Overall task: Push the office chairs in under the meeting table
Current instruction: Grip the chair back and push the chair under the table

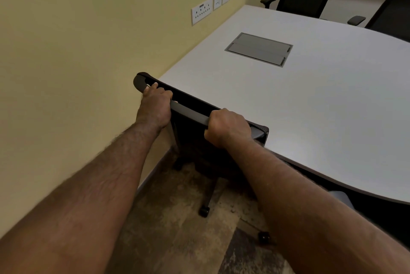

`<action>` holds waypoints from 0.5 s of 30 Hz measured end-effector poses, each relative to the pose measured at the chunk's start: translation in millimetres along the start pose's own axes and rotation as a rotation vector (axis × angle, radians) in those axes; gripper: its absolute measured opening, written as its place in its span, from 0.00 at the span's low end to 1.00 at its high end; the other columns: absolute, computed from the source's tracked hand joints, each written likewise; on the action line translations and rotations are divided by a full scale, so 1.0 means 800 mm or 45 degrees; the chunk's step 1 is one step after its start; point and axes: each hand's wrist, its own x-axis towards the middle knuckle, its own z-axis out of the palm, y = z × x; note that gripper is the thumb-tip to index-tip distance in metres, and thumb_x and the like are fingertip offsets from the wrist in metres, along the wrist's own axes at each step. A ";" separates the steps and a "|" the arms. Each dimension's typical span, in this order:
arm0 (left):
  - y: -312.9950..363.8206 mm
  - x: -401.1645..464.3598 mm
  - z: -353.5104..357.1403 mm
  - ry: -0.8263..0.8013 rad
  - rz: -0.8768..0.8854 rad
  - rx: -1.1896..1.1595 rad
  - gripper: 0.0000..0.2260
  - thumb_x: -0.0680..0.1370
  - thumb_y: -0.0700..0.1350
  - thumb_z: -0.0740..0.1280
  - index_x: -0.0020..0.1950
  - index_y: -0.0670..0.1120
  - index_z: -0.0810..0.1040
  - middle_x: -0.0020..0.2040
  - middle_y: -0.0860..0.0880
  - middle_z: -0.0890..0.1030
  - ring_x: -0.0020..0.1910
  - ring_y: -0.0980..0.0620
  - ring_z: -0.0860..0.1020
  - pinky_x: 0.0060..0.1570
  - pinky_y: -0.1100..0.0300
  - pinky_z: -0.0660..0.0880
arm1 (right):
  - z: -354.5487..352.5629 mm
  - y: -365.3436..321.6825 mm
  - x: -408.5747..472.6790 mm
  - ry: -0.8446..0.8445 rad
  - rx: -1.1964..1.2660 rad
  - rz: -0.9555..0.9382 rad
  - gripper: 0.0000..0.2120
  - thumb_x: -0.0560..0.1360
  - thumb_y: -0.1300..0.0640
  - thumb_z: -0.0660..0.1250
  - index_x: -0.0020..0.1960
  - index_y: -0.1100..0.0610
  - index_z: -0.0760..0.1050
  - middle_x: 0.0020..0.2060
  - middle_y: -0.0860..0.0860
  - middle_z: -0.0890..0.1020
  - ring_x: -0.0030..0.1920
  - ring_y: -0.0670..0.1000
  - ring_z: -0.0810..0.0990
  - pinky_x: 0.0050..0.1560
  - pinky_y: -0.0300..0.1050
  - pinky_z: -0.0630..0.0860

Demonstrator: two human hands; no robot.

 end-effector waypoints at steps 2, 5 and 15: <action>0.002 0.010 0.002 -0.005 -0.004 -0.005 0.12 0.74 0.32 0.61 0.57 0.39 0.76 0.61 0.38 0.76 0.73 0.35 0.61 0.74 0.44 0.50 | -0.001 0.005 0.010 0.007 -0.010 0.005 0.12 0.69 0.56 0.63 0.32 0.51 0.61 0.31 0.49 0.68 0.29 0.51 0.65 0.37 0.48 0.68; 0.004 0.022 0.006 0.000 -0.013 -0.020 0.11 0.74 0.32 0.61 0.55 0.39 0.76 0.60 0.38 0.76 0.73 0.35 0.61 0.74 0.44 0.51 | -0.001 0.012 0.023 0.021 -0.019 0.010 0.11 0.69 0.56 0.63 0.33 0.51 0.61 0.31 0.48 0.67 0.29 0.50 0.64 0.37 0.48 0.67; 0.010 0.030 0.015 0.053 -0.035 -0.122 0.08 0.76 0.34 0.61 0.52 0.40 0.76 0.57 0.39 0.77 0.73 0.36 0.62 0.75 0.44 0.51 | -0.005 0.028 0.036 0.004 -0.041 -0.017 0.12 0.69 0.55 0.64 0.32 0.50 0.61 0.31 0.48 0.69 0.29 0.49 0.66 0.36 0.47 0.67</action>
